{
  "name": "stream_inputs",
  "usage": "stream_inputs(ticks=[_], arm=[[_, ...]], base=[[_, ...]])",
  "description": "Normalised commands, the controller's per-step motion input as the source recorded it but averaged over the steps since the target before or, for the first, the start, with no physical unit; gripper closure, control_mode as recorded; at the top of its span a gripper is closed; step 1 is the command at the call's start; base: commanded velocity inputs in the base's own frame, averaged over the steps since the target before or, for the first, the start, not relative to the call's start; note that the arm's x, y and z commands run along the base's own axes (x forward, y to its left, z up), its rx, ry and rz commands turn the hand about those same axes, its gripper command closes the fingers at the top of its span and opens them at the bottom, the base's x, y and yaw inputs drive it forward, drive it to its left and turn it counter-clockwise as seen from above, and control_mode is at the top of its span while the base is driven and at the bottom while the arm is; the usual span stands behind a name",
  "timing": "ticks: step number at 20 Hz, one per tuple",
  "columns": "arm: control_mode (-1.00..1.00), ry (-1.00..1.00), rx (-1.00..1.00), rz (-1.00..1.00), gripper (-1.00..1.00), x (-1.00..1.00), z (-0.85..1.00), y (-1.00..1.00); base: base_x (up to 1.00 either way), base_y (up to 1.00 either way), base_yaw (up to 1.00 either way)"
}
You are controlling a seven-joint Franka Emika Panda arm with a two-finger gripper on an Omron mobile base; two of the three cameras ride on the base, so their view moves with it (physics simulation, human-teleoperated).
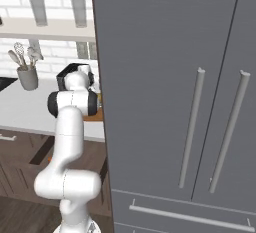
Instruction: Place the appropriate cutting tool for cutting the potato skin on the cutting board.
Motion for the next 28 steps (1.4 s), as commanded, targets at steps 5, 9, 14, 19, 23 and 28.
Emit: stream_inputs(ticks=[5, 9, 14, 19, 23, 28], arm=[[-1.00, 0.11, 0.00, -0.01, -1.00, 0.00, -0.48, -0.42], [-1.00, 0.06, 0.00, -0.01, -1.00, 0.00, -0.43, -0.61], [-1.00, 0.06, 0.00, 0.00, -1.00, -0.02, -0.35, -0.63], [-1.00, 0.05, 0.00, -0.01, -1.00, -0.11, -0.18, -0.66], [-1.00, 0.00, 0.01, 0.00, -1.00, -0.54, 0.13, -0.40], [-1.00, -0.04, 0.01, 0.00, -1.00, -0.97, 0.19, -0.14]], base=[[0.00, 0.00, 0.00], [0.00, 0.00, 0.00], [0.00, 0.00, 0.00], [0.00, 0.00, 0.00], [0.00, 0.00, 0.00], [0.00, 0.00, 0.00]])
